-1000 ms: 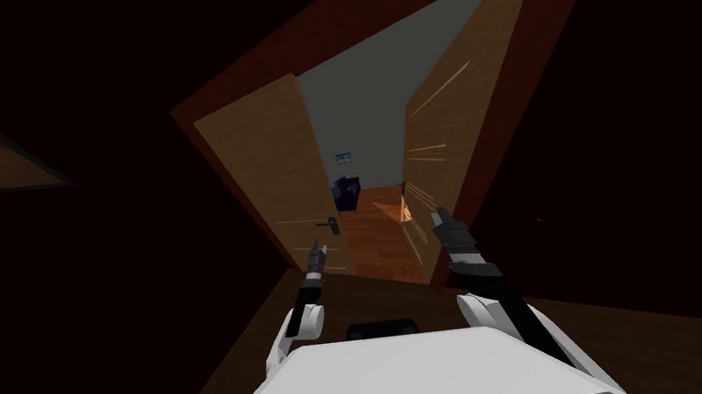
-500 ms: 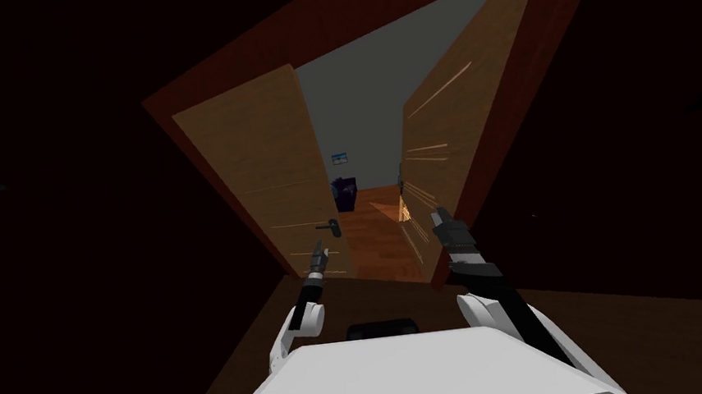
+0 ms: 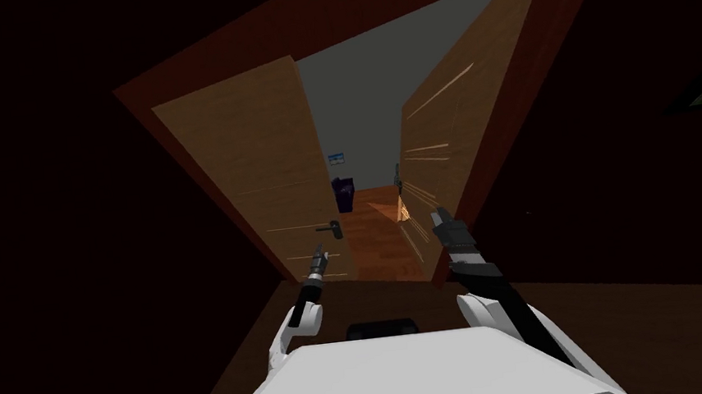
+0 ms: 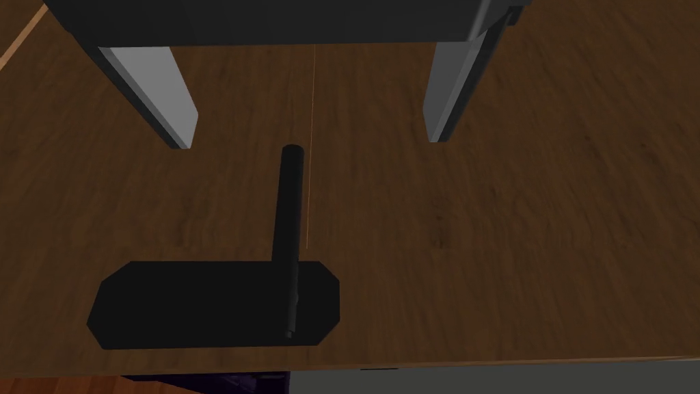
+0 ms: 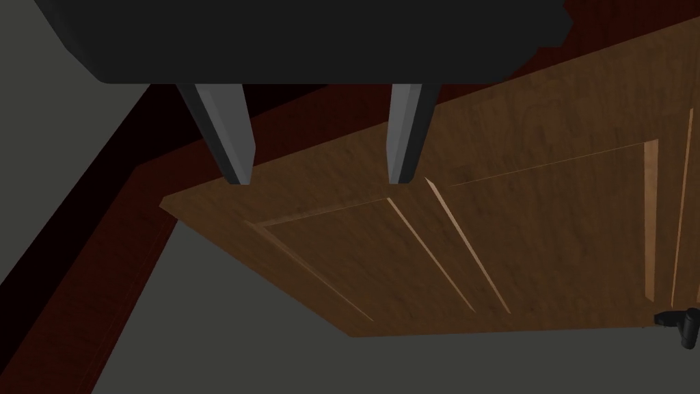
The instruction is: Push the door open
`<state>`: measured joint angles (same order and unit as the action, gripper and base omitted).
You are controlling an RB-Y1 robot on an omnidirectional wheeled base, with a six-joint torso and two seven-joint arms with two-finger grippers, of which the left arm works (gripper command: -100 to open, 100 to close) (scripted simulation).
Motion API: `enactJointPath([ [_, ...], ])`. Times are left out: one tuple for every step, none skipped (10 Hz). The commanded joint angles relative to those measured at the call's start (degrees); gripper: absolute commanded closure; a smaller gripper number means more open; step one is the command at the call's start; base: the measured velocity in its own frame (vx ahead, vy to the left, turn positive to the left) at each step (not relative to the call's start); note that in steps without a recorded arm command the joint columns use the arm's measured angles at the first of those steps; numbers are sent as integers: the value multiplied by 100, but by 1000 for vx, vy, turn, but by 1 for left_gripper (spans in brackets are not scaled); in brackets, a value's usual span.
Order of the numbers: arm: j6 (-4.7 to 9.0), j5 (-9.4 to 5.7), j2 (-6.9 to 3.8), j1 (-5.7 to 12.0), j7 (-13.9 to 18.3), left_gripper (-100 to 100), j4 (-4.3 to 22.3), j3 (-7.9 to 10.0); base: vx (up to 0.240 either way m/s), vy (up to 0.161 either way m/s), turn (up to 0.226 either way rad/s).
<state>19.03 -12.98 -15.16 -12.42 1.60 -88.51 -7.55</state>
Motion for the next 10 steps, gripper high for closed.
enactJointPath([
  [-35, -19, -2, 26, -28, -100, 75, -17, 1, 117, -159],
  [-58, -40, -25, 53, -31, -100, 139, -24, 3, 78, -15],
  [-76, -57, -43, 74, -33, -100, 189, -30, 13, 61, -21],
  [-92, -71, -58, 93, -35, -100, 233, -35, 27, 82, -43],
  [-108, -86, -74, 111, -38, -100, 277, -39, 19, 88, -99],
  [-138, -113, -102, 146, -42, -100, 359, -48, 33, 97, -79],
  [-120, -99, -92, 111, -36, -100, 295, -44, 18, 31, 9],
  [-120, -93, -70, 170, -40, -100, 372, -16, 89, -4, -14],
  [-118, -90, -62, 188, -40, -100, 394, -7, 142, -3, -22],
  [-113, -84, -43, 229, -42, -100, 446, 12, 180, -2, -39],
])
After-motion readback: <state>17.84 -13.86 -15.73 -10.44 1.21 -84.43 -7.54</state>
